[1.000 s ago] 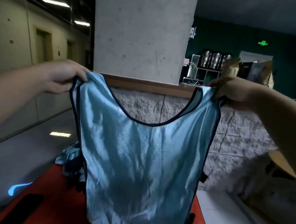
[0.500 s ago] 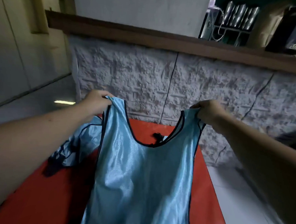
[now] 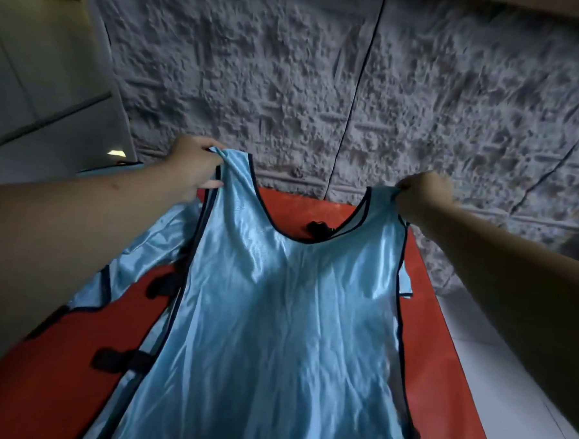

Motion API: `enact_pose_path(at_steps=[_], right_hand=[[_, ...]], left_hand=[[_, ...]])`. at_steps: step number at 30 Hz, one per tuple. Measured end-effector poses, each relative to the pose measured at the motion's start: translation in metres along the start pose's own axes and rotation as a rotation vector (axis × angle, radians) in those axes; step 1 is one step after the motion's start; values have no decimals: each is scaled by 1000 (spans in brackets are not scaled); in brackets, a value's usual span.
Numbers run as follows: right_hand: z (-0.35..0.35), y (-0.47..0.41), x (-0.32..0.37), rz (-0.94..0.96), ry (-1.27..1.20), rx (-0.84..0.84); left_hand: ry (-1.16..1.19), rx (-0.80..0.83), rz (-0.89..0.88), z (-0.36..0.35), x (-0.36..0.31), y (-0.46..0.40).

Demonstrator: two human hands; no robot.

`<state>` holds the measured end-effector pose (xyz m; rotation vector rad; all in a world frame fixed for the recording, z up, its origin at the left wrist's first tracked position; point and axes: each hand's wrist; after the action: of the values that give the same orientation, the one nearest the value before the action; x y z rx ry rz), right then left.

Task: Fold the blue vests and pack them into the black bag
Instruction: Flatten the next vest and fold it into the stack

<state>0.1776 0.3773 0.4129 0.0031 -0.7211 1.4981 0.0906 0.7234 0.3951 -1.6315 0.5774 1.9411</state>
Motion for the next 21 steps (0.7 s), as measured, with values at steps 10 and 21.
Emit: enact_pose_path(at_steps=[10,21], right_hand=[[-56,-1,-25,-154,-77,46],[-64,39,-30,-173,-128,-20]], left_hand=[[12,59,83,-31,58,-28],[-238,35,-315,-20,66,-2]])
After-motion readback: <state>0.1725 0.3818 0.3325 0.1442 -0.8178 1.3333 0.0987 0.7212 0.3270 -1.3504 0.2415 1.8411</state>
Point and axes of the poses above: each hand's wrist, its own y-axis away from the middle knuckle, its own z-axis out of the back of the hand, x = y × z, and after that the axes turned 15 degrees about -x, right-handed
